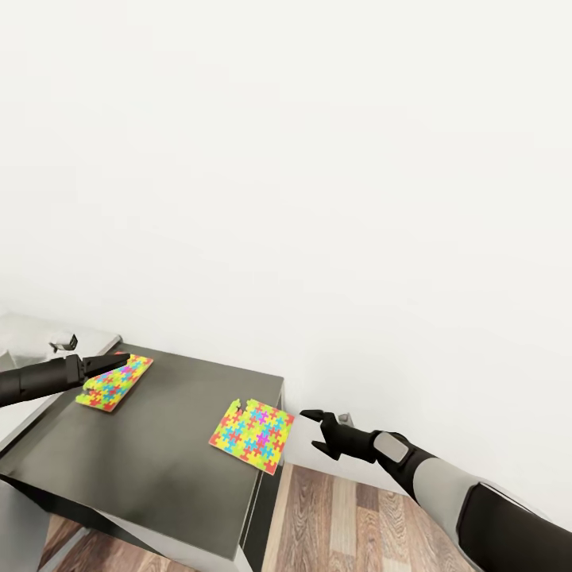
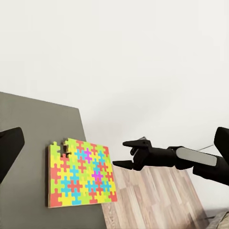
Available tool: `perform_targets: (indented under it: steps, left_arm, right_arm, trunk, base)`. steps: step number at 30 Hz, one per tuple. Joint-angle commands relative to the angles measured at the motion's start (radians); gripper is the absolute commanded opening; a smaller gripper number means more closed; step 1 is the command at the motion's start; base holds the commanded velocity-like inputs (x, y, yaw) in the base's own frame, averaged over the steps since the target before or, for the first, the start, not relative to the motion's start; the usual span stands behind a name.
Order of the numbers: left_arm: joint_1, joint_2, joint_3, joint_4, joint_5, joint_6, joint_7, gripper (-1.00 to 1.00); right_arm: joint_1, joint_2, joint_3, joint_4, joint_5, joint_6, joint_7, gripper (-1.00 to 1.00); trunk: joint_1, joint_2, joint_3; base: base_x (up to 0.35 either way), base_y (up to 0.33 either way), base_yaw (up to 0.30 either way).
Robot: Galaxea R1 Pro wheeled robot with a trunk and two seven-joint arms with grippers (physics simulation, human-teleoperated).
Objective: Put all the toys in the child's room - the three board games (two on the bed and one on the table), the two jigsaw puzzles on the table, and the tennis ball on the table - inside the toy box on the table in the child's room.
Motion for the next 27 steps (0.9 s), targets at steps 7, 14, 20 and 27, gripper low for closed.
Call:
perform_targets:
  steps: [7, 14, 20, 27]
  left_arm:
    - [-0.001, 0.0, 0.001, -0.001, -0.007, 0.01, -0.008, 1.0]
    - [-0.001, 0.0, 0.001, -0.009, -0.006, 0.01, -0.008, 1.0]
    - [-0.001, -0.003, -0.006, -0.021, -0.006, 0.012, -0.008, 1.0]
    - [-0.023, -0.009, -0.035, -0.057, -0.007, 0.013, -0.008, 1.0]
  right_arm:
    - [-0.001, 0.003, 0.008, 0.002, -0.008, 0.003, 0.005, 1.0]
    - [-0.001, 0.004, 0.008, 0.002, -0.008, 0.003, 0.005, 1.0]
    - [-0.001, 0.005, 0.008, 0.001, -0.008, 0.002, 0.005, 1.0]
    - [-0.001, 0.006, 0.008, 0.001, -0.007, 0.002, 0.005, 1.0]
  trunk:
    - [0.0, -0.001, -0.001]
    - [0.0, -0.001, -0.001]
    - [0.0, -0.001, -0.001]
    - [0.0, -0.001, -0.001]
  base:
    - [0.0, 0.0, 0.0]
    - [0.0, 0.0, 0.0]
    - [0.0, 0.0, 0.0]
    - [0.0, 0.0, 0.0]
